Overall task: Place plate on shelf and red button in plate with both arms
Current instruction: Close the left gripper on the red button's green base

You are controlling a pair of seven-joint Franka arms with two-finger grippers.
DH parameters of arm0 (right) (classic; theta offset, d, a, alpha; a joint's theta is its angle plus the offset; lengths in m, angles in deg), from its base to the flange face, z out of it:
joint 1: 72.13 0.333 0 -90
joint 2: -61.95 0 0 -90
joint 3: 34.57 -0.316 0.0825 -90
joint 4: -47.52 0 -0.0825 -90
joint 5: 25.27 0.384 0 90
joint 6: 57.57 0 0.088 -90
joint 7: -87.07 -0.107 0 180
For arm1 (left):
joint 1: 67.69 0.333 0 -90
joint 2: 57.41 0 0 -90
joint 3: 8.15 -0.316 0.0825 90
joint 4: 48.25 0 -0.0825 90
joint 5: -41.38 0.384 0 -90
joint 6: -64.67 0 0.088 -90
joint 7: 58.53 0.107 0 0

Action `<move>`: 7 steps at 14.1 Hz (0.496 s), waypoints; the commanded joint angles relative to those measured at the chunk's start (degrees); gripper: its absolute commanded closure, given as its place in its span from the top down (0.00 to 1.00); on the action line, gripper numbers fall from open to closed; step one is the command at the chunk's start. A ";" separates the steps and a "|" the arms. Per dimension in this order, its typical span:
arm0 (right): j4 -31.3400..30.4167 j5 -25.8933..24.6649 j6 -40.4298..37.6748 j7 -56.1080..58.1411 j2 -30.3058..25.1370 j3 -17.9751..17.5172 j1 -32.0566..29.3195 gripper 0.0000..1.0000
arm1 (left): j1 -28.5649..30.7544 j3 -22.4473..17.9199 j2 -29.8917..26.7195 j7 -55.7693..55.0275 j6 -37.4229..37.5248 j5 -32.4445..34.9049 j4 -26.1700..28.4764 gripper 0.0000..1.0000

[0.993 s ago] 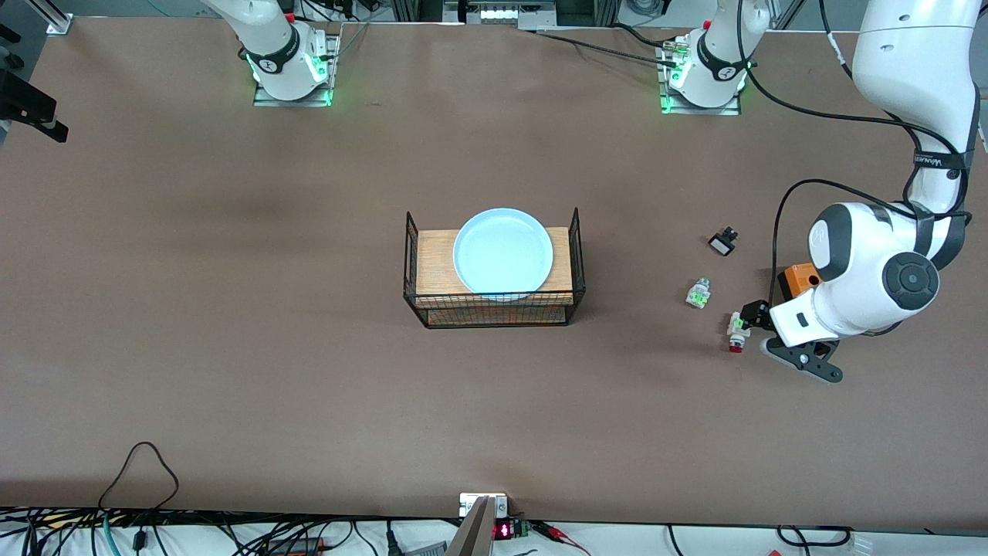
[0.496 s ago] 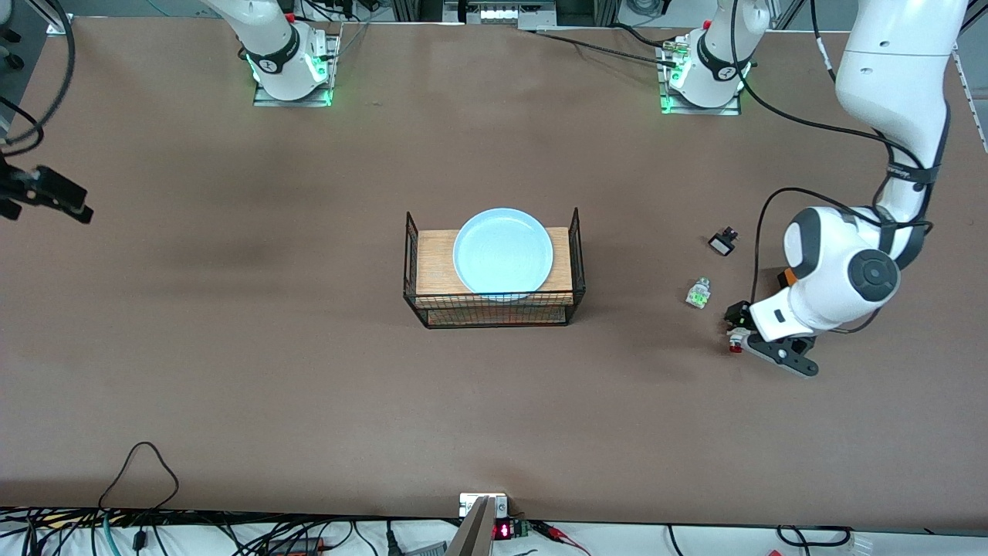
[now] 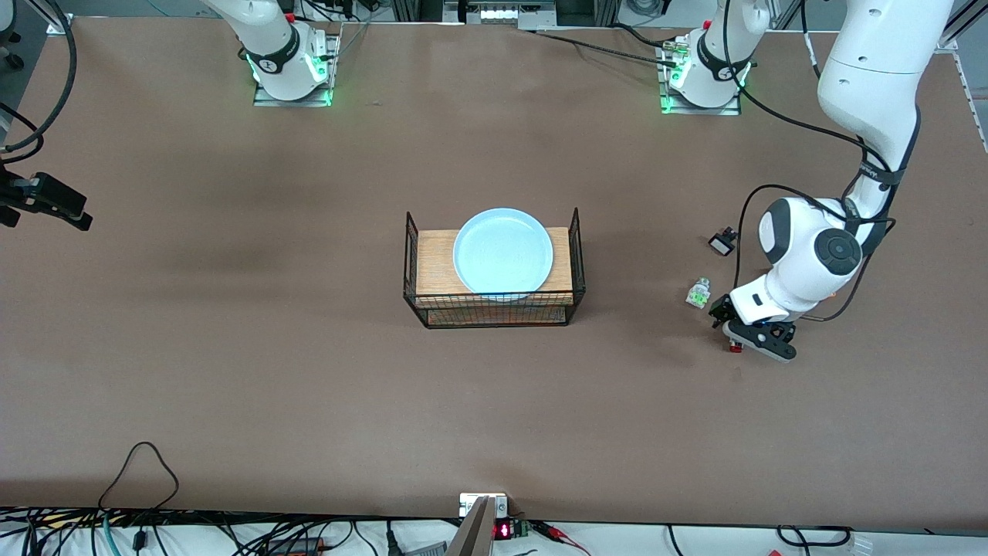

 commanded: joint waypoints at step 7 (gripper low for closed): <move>1.35 -0.54 -0.89 -0.60 1.15 -0.93 -1.27 1.00 | 0.60 0.06 -1.06 1.68 -5.19 0.34 5.28 0.63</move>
